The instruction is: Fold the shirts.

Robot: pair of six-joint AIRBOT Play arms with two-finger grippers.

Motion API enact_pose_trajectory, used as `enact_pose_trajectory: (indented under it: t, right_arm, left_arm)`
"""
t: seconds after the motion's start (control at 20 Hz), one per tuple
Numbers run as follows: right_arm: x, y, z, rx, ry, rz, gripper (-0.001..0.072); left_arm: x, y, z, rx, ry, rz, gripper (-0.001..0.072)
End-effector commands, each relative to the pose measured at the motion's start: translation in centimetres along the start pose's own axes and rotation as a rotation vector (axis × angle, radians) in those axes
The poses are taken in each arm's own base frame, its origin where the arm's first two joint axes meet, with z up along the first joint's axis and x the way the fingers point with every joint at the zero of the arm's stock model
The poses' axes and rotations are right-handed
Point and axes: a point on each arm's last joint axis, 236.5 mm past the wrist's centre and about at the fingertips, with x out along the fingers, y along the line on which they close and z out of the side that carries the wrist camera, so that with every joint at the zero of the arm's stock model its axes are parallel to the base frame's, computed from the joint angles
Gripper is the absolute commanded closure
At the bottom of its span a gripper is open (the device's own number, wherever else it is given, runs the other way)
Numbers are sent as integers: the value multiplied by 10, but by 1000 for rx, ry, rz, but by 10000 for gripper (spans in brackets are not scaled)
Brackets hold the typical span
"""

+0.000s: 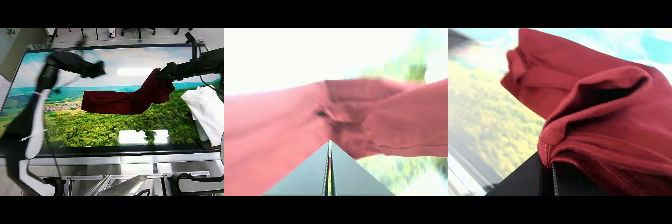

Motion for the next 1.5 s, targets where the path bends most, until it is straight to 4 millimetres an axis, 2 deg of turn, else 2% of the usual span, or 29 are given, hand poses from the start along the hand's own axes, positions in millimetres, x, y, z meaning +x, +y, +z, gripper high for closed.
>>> enact_pose_trajectory:
  t: [0.0,0.05,0.1,0.15,0.2,0.25,0.3,0.35,0.4,0.45,0.5,0.55,0.6,0.65,0.7,0.75,0.85,0.9,1.0,1.1,1.2,1.45]
  right_arm:
    - [66,50,16,-24,-72,43,693]
    - [102,77,13,-40,-82,73,693]
    - [142,103,6,-39,-93,100,693]
    - [190,130,-6,-22,-119,120,692]
    - [237,153,-18,-19,-177,125,693]
    - [284,174,-29,-28,-290,115,690]
    - [316,189,-42,-39,-403,101,564]
    - [339,198,-56,-82,-491,84,227]
    - [353,196,-68,-96,-509,71,89]
    - [362,189,-78,-96,-458,65,90]
    - [363,181,-81,-89,-396,63,91]
    - [355,173,-77,-78,-335,65,135]
    - [342,164,-67,-71,-291,66,240]
    - [322,151,-51,-81,-259,56,286]
    - [300,136,-34,-92,-237,38,283]
    - [273,116,-19,-75,-203,24,242]
    - [218,67,-1,35,-120,-4,113]
    - [196,38,1,103,-75,-24,92]
    - [168,-18,-16,236,51,-60,88]
    - [162,-57,-45,322,179,-72,88]
    - [172,-81,-62,361,238,-80,87]
    - [210,-115,-94,426,305,-92,88]
  left_arm:
    - [-169,23,37,-2,-264,96,695]
    - [-211,28,43,-6,-358,132,694]
    - [-246,29,44,5,-426,166,694]
    - [-277,30,41,29,-483,204,695]
    - [-301,30,37,41,-533,236,694]
    - [-316,30,34,50,-571,261,695]
    - [-327,30,29,65,-598,284,695]
    - [-333,30,22,84,-617,301,695]
    - [-334,30,17,100,-624,312,695]
    - [-333,32,11,106,-632,319,694]
    - [-331,33,5,103,-638,323,694]
    - [-330,35,0,98,-649,327,695]
    - [-329,37,-4,92,-657,329,695]
    - [-329,38,-7,89,-664,331,695]
    - [-329,38,-8,94,-672,335,695]
    - [-331,36,-11,96,-677,336,695]
    - [-336,31,-12,108,-695,340,694]
    - [-340,28,-12,115,-708,341,694]
    - [-344,23,-13,123,-719,341,695]
    - [-343,23,-14,123,-715,341,694]
    - [-339,26,-15,116,-699,339,694]
    - [-314,43,-22,74,-593,322,695]
